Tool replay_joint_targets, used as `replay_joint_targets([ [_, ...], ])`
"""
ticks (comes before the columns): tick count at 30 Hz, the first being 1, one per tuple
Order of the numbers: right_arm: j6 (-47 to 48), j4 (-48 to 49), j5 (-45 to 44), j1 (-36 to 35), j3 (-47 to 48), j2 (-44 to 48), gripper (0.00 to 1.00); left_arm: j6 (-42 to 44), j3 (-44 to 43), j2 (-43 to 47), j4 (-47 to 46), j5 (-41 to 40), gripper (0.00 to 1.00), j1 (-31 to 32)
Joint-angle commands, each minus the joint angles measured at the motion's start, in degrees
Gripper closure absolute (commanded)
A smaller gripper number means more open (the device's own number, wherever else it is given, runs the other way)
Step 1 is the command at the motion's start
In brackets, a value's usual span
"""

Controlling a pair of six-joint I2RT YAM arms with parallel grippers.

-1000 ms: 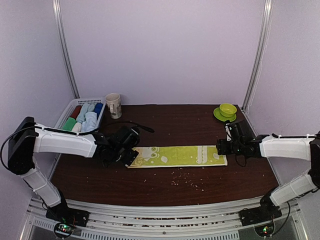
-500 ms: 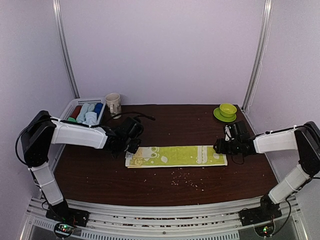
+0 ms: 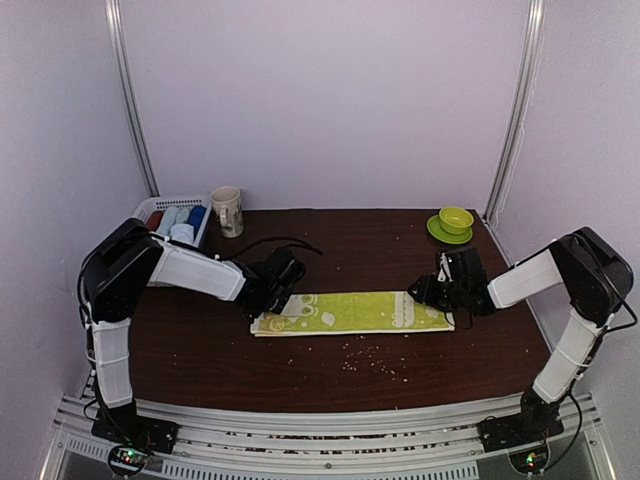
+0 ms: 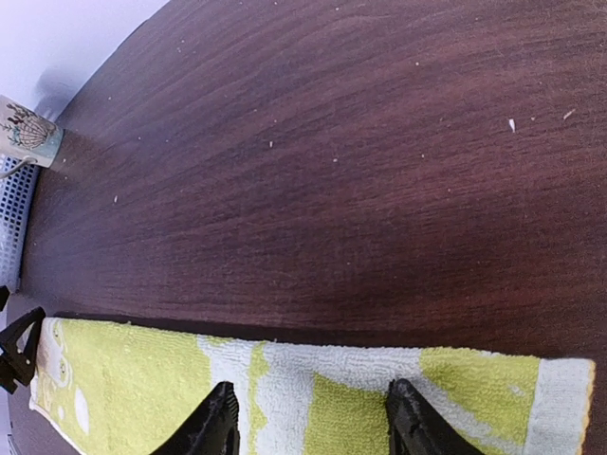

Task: Roll the towels
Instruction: Pick up the towel from the center of the board.

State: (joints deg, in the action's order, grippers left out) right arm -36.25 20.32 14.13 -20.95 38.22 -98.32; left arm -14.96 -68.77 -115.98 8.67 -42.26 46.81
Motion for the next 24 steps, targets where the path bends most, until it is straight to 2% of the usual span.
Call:
replay_joint_targets([
  [1,-1.76,2.75,-0.95,0.83,0.23,-1.09,0.46,-0.36,2.66,-0.54,-0.49,-4.11,0.21,-0.14],
  [7,-1.91,2.31,-1.16,2.54,0.44,-1.34,0.45,-1.86,6.32,-0.76,-0.17,-5.36,0.21,-0.14],
  [10,-0.65,-0.4,-0.47,2.71,2.06,-0.74,0.43,-2.11,6.98,0.14,-0.41,-5.57,0.17,-0.14],
  [17,3.41,-10.65,-3.49,2.71,2.27,9.87,0.3,-1.02,4.82,7.94,1.28,-3.45,0.03,-0.14],
  [24,7.3,-16.76,-9.16,2.97,-2.42,16.18,0.26,-3.18,8.28,15.52,1.32,0.74,0.02,-0.01],
])
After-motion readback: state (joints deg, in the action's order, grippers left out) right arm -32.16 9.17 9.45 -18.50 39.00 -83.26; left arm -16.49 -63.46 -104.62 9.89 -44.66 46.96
